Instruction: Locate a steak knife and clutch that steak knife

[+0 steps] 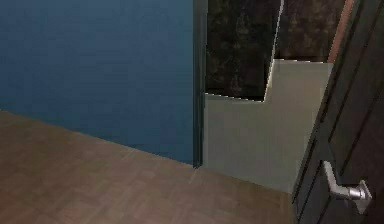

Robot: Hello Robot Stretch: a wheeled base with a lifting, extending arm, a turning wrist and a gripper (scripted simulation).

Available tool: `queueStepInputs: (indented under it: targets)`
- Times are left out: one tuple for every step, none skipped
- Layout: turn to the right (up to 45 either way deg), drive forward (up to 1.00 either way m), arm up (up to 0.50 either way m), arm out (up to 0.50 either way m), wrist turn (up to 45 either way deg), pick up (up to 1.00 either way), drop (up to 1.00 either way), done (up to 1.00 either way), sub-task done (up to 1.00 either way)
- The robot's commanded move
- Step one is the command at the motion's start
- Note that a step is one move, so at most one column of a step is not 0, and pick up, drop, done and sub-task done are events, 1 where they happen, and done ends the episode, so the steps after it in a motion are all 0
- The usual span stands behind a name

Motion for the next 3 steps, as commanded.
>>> queueStepInputs:
  targets:
    - [0.0,0.2,0.0,0.0,0.0,0.0,0.0,0.0,0.0]
    - [15.0,0.0,0.0,0.0,0.0,0.0,0.0,0.0,0.0]
    - [0.0,1.0,0.0,0.0,0.0,0.0,0.0,0.0,0.0]
